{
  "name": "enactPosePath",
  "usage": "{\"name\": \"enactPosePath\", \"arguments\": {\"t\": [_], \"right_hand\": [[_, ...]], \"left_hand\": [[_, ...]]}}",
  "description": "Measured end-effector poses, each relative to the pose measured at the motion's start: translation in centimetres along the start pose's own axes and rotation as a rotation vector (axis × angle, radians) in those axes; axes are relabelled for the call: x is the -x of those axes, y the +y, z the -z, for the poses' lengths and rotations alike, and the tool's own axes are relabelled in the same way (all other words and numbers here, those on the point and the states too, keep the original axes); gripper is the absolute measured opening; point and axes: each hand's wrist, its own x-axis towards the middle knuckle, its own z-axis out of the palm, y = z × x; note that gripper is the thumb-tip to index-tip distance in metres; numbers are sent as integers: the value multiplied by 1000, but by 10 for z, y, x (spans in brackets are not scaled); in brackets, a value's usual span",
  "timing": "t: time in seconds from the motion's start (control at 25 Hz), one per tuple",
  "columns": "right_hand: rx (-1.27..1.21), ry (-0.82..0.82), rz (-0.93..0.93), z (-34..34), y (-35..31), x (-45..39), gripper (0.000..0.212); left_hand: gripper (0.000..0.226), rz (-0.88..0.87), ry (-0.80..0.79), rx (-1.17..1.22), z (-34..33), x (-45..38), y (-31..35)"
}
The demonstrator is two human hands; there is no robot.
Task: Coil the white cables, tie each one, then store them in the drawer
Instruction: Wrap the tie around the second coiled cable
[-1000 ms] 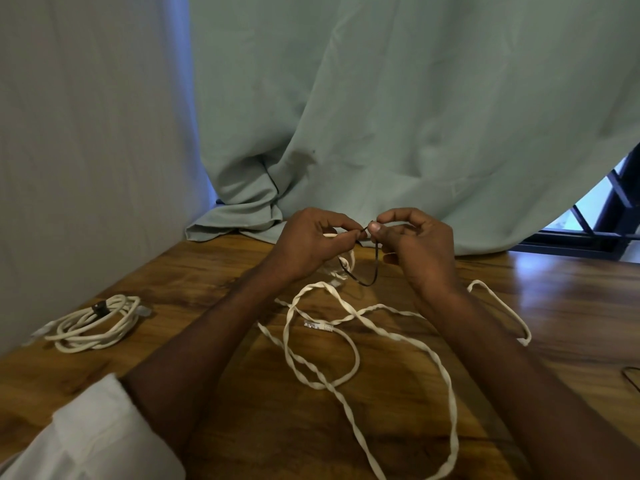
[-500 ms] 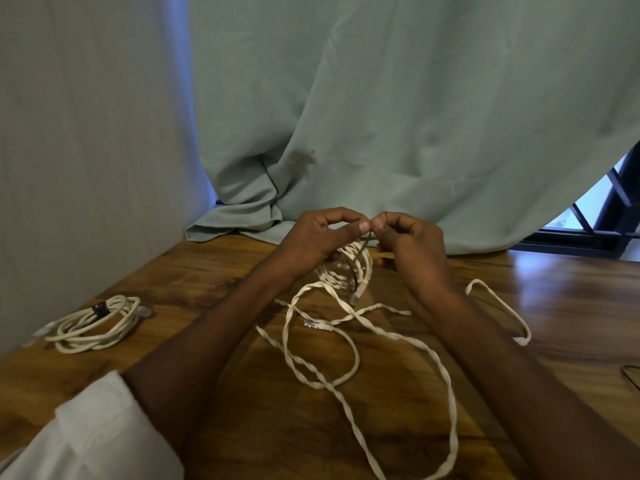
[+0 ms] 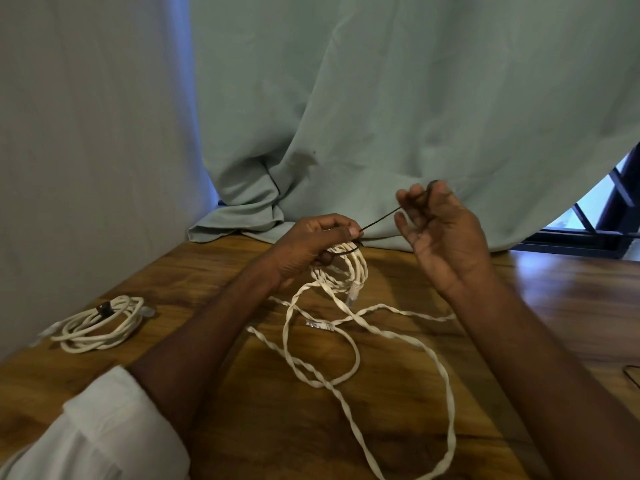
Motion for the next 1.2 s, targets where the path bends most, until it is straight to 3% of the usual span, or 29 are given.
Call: {"name": "enactPosePath", "arguments": {"t": [0.08, 0.24, 0.4, 0.52, 0.64, 0.72, 0.84, 1.04, 1.2], "right_hand": [[-155, -58, 28, 4, -6, -2, 16], [-375, -217, 50, 3, -19, 1, 40], [-389, -309, -51, -3, -18, 4, 22], [-172, -153, -255, -8, 9, 7, 30], [340, 32, -351, -14, 36, 16, 20], [733, 1, -238, -16, 50, 23, 21], [1180, -70, 106, -17, 63, 31, 11], [1218, 11, 404, -11, 65, 31, 20], [1568, -69, 752, -9, 56, 28, 13]], "left_hand": [[10, 8, 16, -31, 1, 1, -1], [14, -18, 69, -72, 1, 4, 3], [20, -103, 200, -216, 4, 2, -1], [28, -125, 400, -102, 11, -6, -6], [31, -34, 486, 125, 13, -14, -7], [34, 37, 461, 214, 4, -17, -8], [44, 186, 441, 304, -5, -20, -12], [49, 188, 278, 504, -4, -23, -8], [25, 77, 207, 500, -12, -20, -1]]}}
